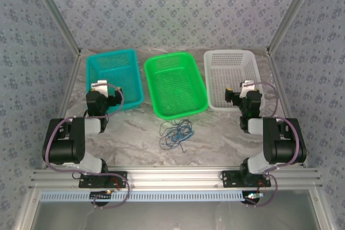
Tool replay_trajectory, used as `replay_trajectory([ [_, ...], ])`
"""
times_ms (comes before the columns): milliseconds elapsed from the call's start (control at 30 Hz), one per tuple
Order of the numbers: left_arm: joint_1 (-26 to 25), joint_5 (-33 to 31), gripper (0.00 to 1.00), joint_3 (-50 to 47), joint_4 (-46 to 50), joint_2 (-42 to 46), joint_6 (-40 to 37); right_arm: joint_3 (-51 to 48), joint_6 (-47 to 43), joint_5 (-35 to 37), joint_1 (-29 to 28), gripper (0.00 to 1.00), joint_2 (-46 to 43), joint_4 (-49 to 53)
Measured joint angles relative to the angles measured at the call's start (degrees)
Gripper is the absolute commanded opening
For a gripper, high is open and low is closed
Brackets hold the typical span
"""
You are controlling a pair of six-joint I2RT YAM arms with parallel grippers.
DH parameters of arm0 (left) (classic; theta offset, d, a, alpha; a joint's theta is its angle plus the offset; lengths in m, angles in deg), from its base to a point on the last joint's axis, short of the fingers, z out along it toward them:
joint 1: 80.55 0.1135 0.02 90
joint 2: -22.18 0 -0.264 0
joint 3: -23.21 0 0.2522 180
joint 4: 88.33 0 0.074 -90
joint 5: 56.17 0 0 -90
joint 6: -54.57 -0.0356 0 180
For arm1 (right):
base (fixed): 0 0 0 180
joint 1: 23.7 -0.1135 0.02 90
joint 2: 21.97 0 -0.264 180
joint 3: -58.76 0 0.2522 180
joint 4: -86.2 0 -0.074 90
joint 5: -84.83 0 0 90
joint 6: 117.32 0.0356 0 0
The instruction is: Untangle the cables
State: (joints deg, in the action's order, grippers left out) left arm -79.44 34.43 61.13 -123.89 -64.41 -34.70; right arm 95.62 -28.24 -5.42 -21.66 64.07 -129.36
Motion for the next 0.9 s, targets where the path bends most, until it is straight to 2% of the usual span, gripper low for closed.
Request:
replay_trajectory([
  [167,0.02,0.04,0.99,0.04,0.07,0.00,0.04,-0.02,0.02,-0.90,0.31,1.00,0.00,0.00],
  [267,0.02,0.07,0.99,1.68,4.28,0.33,0.24,0.68,0.02,-1.07,0.37,1.00,-0.42,2.23],
  [433,0.15,0.24,1.00,10.93,23.06,3.23,1.11,9.49,1.18,-2.58,1.38,1.00,-3.04,20.79],
  [633,-0.35,0.15,1.00,16.57,35.74,11.02,5.33,16.59,3.65,-5.18,-0.76,1.00,-8.87,36.50],
  [767,-3.41,-0.07,1.00,19.98,42.21,11.89,6.19,21.53,4.83,-5.14,-3.58,0.98,-10.29,45.90],
  [900,-7.30,0.90,0.99,23.43,48.35,10.69,7.65,29.73,7.91,-5.60,-4.70,0.95,-7.78,55.45],
])
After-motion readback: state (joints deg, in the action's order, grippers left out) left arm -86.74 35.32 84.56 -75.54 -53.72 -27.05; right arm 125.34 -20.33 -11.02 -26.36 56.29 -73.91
